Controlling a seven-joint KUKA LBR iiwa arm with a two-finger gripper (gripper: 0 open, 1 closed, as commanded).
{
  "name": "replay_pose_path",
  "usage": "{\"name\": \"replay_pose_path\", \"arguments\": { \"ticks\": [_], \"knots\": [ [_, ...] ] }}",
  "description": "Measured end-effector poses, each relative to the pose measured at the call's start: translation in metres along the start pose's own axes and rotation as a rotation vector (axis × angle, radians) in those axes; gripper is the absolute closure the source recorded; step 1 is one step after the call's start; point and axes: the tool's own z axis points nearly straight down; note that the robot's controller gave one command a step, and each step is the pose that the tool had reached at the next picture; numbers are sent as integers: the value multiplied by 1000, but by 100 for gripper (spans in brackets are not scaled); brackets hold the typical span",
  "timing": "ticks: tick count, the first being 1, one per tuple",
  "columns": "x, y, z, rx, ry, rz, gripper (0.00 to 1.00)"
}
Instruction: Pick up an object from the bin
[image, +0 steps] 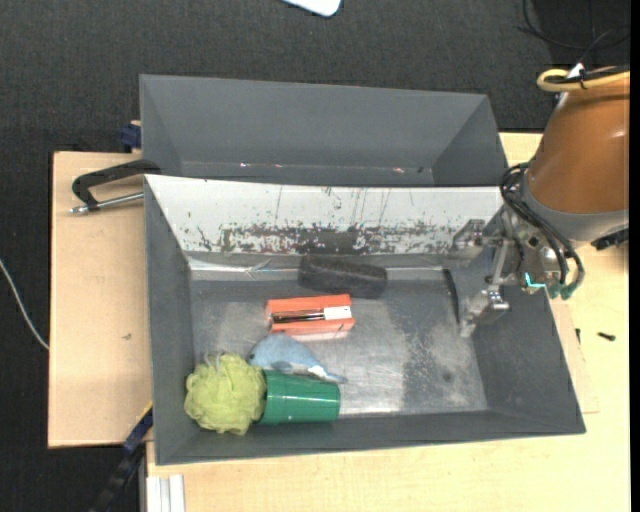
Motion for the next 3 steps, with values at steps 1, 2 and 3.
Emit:
{"name": "replay_pose_path", "arguments": {
  "ticks": [1, 2, 3],
  "knots": [
    [-1, 0, -4, 1, -8, -1, 0],
    [-1, 0, 29, 2, -14, -57, 0],
    [5, 0, 65, 0, -2, -126, 0]
  ]
}}
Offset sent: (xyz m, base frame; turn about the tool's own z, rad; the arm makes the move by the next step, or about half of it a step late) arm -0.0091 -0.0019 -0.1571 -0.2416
